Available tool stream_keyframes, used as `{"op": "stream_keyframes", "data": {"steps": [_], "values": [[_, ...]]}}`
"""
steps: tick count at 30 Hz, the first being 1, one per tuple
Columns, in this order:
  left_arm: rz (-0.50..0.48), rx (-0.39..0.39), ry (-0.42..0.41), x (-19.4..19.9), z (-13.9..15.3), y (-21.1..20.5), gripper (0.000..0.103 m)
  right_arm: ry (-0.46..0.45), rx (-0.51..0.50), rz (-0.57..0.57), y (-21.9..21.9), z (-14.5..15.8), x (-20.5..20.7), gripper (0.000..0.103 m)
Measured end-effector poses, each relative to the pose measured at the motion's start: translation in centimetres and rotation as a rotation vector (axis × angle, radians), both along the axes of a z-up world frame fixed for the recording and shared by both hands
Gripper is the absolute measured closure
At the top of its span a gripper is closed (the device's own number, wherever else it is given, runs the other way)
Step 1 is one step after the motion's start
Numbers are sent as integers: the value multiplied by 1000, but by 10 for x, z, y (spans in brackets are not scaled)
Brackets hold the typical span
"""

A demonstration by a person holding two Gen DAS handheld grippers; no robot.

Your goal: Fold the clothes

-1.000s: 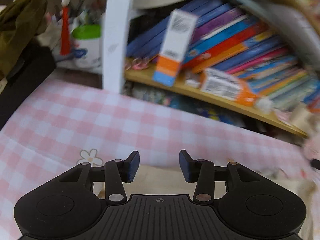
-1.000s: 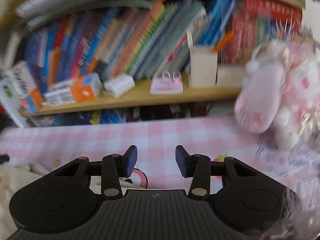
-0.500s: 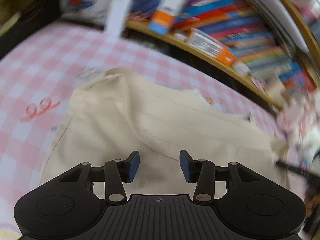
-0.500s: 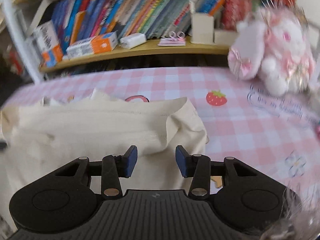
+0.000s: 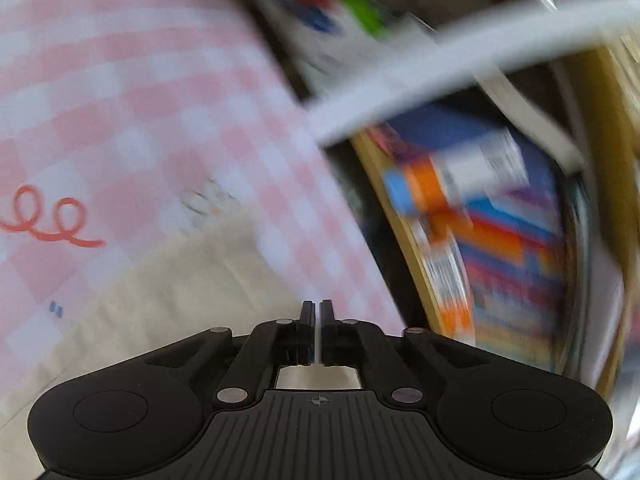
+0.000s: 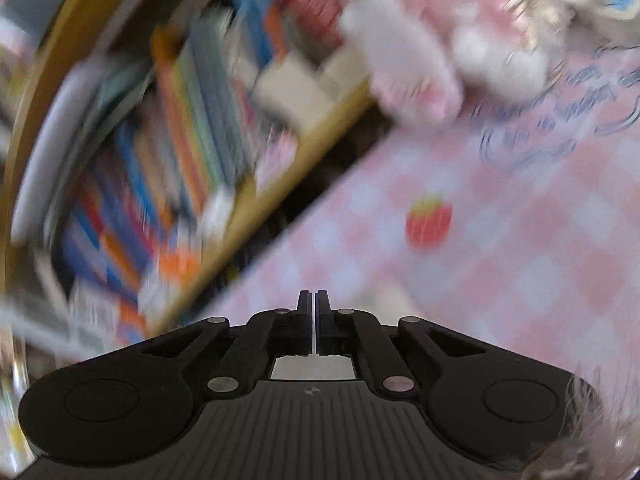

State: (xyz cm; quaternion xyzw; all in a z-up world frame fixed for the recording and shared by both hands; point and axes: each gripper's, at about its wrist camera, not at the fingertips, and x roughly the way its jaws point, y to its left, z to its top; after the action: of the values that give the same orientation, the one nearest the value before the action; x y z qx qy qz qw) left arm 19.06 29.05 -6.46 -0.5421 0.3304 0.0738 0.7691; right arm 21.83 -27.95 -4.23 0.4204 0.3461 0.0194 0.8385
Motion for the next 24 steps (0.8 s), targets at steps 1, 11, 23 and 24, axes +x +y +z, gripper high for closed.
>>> {"op": "stream_keyframes", "data": {"steps": [1, 11, 23, 24], "values": [[9, -9, 7, 0, -1, 3, 81, 8, 0, -21, -4, 0, 4, 97], [-437, 419, -26, -41, 39, -56, 72, -47, -534, 309, 24, 18, -26, 65], [-550, 572, 9, -96, 22, -99, 69, -52, -643, 290, 33, 9, -25, 99], [-551, 572, 13, -95, 22, -98, 69, -14, -650, 294, 33, 3, -18, 99]]}}
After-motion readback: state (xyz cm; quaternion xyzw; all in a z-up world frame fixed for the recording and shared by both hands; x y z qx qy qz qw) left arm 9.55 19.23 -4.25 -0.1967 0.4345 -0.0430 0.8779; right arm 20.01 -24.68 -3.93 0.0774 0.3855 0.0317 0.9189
